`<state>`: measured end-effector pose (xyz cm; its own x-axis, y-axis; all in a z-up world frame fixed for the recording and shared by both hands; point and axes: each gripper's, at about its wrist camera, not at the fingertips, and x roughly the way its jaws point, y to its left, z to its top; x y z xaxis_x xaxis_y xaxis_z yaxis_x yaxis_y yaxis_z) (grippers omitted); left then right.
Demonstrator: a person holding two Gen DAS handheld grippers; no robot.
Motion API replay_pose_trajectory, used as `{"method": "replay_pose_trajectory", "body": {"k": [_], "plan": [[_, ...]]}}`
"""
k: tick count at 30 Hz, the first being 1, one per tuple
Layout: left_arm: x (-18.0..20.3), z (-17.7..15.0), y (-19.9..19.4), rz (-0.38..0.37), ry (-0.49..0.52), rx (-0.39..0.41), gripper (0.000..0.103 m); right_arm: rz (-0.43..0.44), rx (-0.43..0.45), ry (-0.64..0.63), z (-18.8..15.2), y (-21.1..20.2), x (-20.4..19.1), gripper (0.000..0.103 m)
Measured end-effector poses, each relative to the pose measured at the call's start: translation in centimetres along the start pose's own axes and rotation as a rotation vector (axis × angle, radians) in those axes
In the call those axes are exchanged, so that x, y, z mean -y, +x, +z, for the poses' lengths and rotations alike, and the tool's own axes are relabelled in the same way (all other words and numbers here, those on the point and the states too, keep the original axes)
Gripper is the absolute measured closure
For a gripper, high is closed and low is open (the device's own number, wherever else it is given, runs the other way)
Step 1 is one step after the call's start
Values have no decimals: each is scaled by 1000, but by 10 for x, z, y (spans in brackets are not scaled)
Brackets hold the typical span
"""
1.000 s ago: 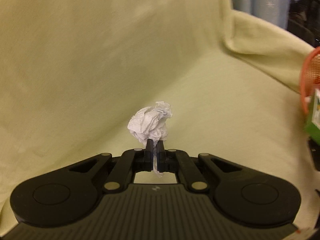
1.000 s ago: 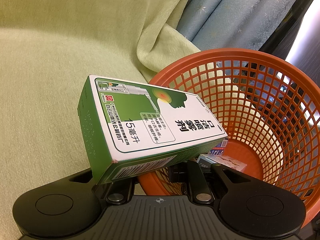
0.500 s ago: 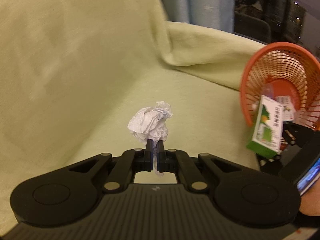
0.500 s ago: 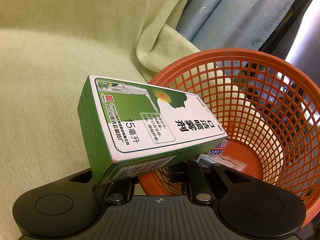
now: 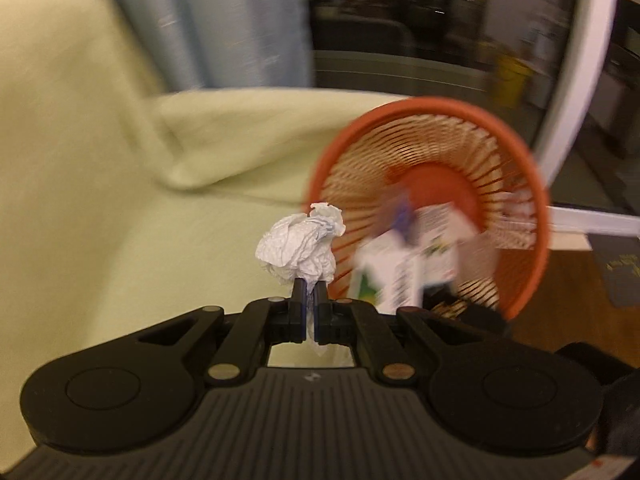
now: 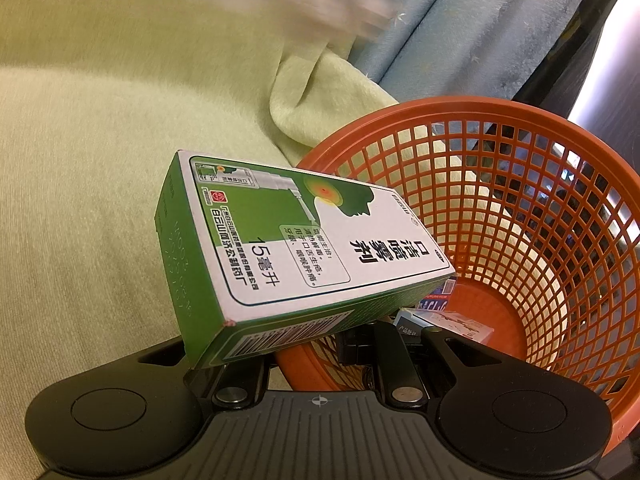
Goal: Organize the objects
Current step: 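Carry the tissue into the orange basket and open the left gripper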
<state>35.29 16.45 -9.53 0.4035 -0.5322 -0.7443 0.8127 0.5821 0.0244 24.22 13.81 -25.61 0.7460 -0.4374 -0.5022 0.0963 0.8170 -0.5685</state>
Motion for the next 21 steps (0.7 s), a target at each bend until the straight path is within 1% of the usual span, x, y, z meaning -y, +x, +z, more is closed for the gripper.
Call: {"method": "replay_pose_trajectory", "body": {"k": [3, 4, 5, 6, 9, 11, 13, 15, 18, 21], "plan": [[28, 28, 19, -74, 76, -23, 101, 5, 4, 11, 0, -1, 3, 92], [38, 36, 26, -99, 96, -30, 96, 6, 5, 14, 1, -1, 4, 93], [47, 44, 33, -108, 108, -22, 93, 7, 6, 17, 1, -1, 4, 93], [53, 50, 39, -111, 116, -23, 88, 9, 7, 20, 1, -1, 5, 93], [61, 60, 43, -105, 112, -2, 87, 18, 10, 32, 3, -2, 10, 93], [56, 58, 37, -83, 97, 9, 87, 27, 14, 41, 4, -3, 15, 94], [46, 52, 29, -44, 66, 15, 86, 32, 22, 40, 3, -4, 20, 95], [33, 44, 20, -6, 22, 23, 84, 40, 28, 30, 2, -5, 22, 96], [15, 29, 7, 53, -50, 26, 83, 60, 26, 23, 0, -7, 27, 97], [3, 13, -4, 97, -109, 18, 83, 96, 7, 32, 2, -9, 42, 97]]}}
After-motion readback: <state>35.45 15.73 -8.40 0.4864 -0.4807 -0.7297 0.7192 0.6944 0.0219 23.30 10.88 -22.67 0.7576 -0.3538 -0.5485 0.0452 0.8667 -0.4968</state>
